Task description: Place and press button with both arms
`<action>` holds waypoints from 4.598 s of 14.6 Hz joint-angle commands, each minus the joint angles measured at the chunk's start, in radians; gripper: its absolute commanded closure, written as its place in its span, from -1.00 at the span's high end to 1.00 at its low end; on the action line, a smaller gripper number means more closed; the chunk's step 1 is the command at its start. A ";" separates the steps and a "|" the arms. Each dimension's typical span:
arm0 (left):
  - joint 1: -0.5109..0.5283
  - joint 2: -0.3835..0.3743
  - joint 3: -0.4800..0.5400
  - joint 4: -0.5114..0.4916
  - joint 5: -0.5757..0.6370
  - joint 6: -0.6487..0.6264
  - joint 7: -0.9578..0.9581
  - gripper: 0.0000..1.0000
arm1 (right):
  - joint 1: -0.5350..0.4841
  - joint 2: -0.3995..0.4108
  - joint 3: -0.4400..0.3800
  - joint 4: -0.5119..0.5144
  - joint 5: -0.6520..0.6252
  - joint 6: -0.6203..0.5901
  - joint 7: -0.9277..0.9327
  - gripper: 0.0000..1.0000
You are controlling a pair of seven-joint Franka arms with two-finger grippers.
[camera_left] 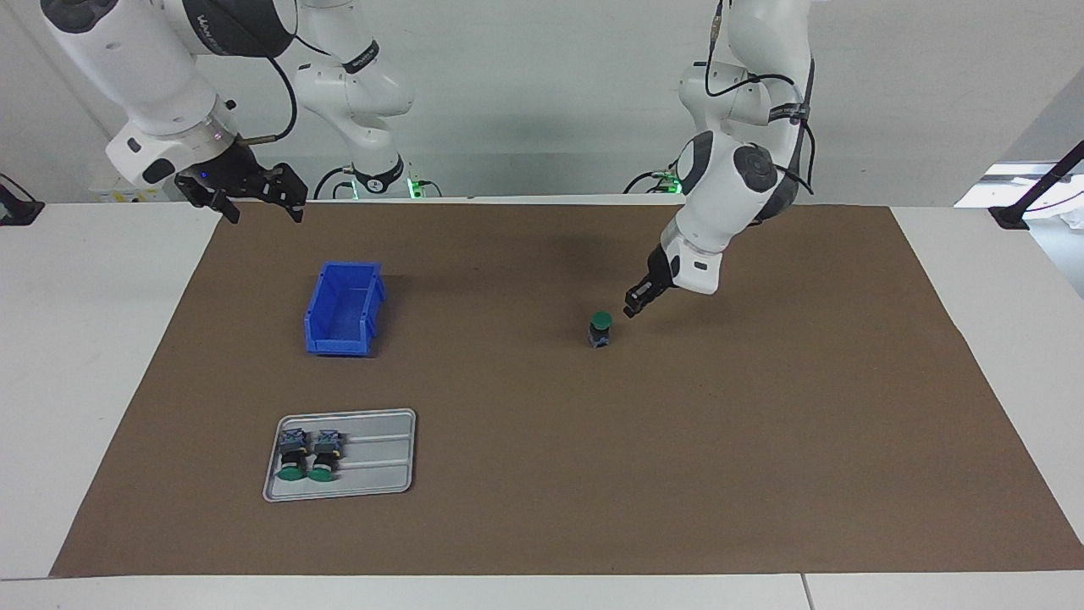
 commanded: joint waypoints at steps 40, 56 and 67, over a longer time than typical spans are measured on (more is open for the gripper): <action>0.128 -0.012 0.028 0.234 0.227 -0.360 -0.028 1.00 | 0.087 -0.018 0.020 -0.027 0.029 0.123 -0.014 0.98; 0.484 -0.111 0.031 0.419 0.464 -0.816 0.552 1.00 | 0.730 0.577 0.019 0.272 -0.020 0.680 0.639 0.98; 0.510 -0.040 0.031 0.642 0.459 -0.993 0.648 1.00 | 0.771 0.624 0.027 0.069 -0.061 0.872 0.644 0.98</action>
